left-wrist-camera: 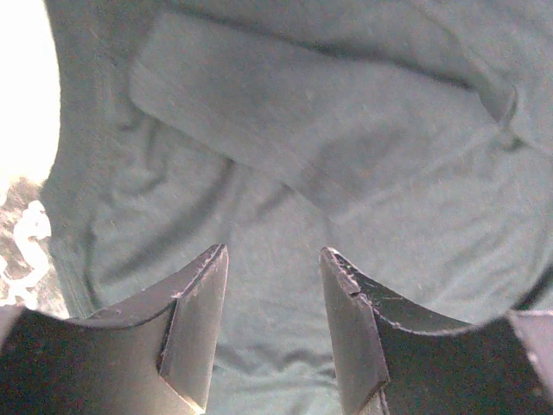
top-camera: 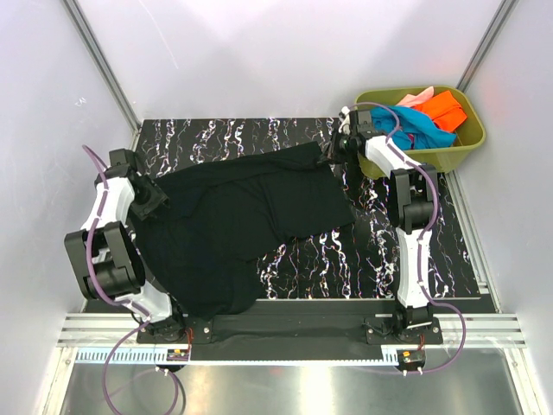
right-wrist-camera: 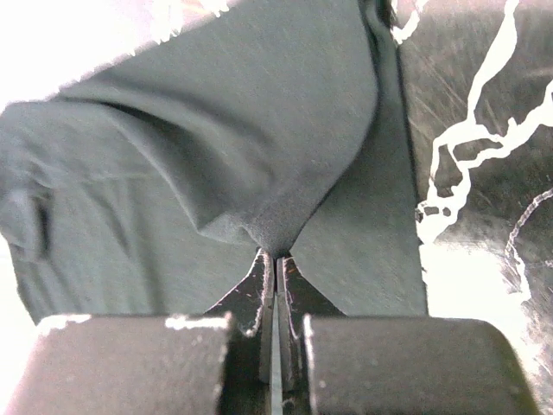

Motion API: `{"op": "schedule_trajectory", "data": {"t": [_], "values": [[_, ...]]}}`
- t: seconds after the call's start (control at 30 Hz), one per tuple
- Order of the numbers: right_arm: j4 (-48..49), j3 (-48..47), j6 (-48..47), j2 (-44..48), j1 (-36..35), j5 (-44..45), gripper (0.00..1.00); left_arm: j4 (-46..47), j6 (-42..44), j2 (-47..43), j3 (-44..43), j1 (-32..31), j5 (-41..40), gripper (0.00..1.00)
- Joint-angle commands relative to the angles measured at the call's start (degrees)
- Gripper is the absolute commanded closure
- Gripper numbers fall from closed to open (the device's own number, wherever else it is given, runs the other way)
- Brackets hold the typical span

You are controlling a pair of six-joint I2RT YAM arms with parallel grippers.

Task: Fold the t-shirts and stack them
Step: Fold the tshirt

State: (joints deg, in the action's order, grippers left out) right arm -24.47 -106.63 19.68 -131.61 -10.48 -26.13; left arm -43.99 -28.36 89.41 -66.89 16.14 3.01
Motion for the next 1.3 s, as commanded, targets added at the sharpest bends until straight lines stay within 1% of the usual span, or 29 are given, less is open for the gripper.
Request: {"op": "schedule_trajectory", "data": {"t": [0.0,0.1,0.2,0.33,0.43,0.6,0.8,0.87,0.9,1.0,1.07,1.17,1.23,1.27], "values": [[-2.3,-5.3,4.0,-1.3,0.0,-2.9,1.00,4.1,2.6,1.8,-1.0,1.9,0.1,0.48],[-2.9,-5.4,3.6,-0.8,-0.5,-3.4,1.00,3.6,2.6,5.2,-2.8,2.7,-0.8,0.48],[-3.5,-5.8,2.4,-0.1,-0.9,-3.2,1.00,2.7,2.6,6.5,-4.2,3.5,-2.8,0.47],[-3.8,-6.7,1.1,0.6,-1.0,-3.1,1.00,3.9,3.4,6.1,-3.4,5.4,-5.5,0.40],[-3.0,-6.9,0.6,0.7,-1.1,-3.6,1.00,4.8,4.7,7.8,-4.4,7.2,-5.6,0.39],[-3.2,-8.8,0.9,-0.1,-1.4,-4.2,1.00,5.8,7.3,11.1,-7.3,9.6,-5.2,0.43],[-2.6,-8.9,0.2,-0.1,-1.4,-4.7,1.00,8.0,10.2,15.9,-9.7,10.7,-0.9,0.52],[-2.3,-8.5,0.1,-0.1,-1.4,-5.1,1.00,8.2,11.1,17.3,-11.1,10.9,0.3,0.52],[-2.0,-8.2,0.1,-0.2,-1.4,-5.3,1.00,8.3,11.2,18.6,-11.6,11.0,2.8,0.53],[-2.0,-8.1,0.2,-0.2,-1.4,-5.6,1.00,9.9,11.6,19.2,-11.6,11.1,4.5,0.52],[-2.0,-8.2,0.2,-0.4,-1.4,-5.7,1.00,11.5,11.8,19.1,-10.8,11.0,5.0,0.52],[-2.2,-8.9,0.2,-0.7,-1.4,-5.9,1.00,11.3,11.6,19.9,-11.6,11.1,5.3,0.53],[-2.4,-9.3,0.2,-0.9,-1.4,-6.0,1.00,11.2,11.7,20.7,-11.5,11.2,5.9,0.54],[-2.6,-9.5,0.3,-1.0,-1.5,-6.0,1.00,11.6,11.5,20.5,-11.4,11.3,6.1,0.58]]}}
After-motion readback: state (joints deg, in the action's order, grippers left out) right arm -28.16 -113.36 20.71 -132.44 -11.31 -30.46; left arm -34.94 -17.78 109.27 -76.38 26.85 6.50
